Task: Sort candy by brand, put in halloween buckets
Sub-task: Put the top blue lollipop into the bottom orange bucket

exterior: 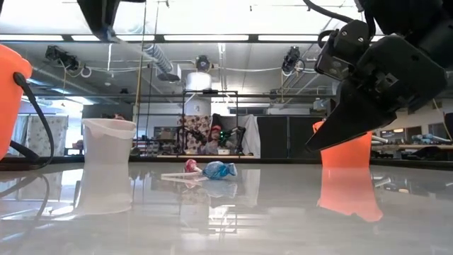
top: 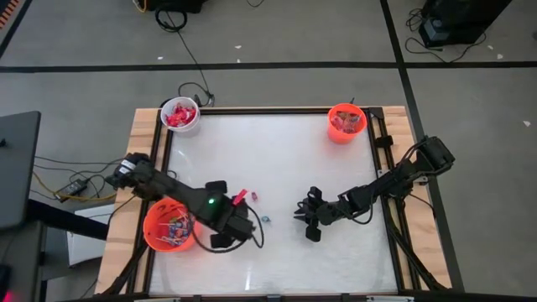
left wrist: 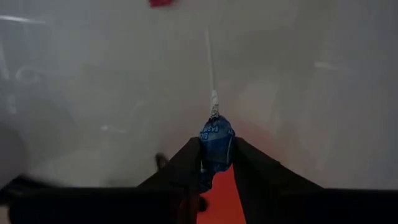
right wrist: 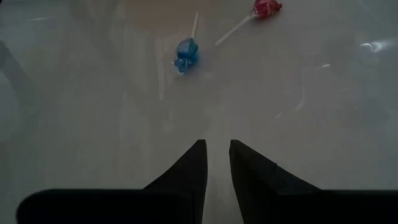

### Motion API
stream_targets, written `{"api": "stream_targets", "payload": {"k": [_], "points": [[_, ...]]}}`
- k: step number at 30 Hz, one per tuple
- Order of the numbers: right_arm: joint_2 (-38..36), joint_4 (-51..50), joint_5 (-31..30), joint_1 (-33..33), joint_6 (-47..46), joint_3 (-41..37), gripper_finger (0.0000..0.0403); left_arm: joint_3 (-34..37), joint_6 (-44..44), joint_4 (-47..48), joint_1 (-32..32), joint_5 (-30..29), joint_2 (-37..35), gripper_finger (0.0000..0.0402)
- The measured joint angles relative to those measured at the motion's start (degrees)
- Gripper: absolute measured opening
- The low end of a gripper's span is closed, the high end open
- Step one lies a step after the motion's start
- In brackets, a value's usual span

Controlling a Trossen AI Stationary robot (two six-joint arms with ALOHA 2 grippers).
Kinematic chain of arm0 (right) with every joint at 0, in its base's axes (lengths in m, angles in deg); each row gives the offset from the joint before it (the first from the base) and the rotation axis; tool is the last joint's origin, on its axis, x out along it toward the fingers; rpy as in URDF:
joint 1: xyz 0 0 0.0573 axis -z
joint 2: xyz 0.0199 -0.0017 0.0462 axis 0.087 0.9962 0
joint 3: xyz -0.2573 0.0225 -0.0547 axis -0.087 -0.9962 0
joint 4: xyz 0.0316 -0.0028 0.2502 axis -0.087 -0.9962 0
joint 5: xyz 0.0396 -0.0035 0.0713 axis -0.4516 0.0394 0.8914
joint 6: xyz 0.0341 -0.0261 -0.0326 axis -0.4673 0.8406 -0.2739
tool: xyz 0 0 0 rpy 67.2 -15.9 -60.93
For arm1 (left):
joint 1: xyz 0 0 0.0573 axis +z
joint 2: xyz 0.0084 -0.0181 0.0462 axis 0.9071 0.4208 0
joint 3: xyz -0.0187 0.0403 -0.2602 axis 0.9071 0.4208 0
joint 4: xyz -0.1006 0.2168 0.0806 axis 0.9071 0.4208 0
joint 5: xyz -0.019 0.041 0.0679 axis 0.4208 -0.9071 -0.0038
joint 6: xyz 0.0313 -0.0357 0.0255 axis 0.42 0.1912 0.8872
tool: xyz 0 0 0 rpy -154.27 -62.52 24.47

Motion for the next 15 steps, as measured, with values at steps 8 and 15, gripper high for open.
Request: {"api": "stream_targets", "payload": {"k": [8,15], "points": [[-0.04,-0.08,1.49,-0.18,-0.02,0.0,0.0083,2.87,-5.46,0.21,-3.62,1.35,-4.98,0.009],[-0.02,-0.2,1.52,-0.24,-0.02,0.0,0.0083,6.3,-9.29,-0.39,-7.72,-2.2,-11.33,0.009]]}}
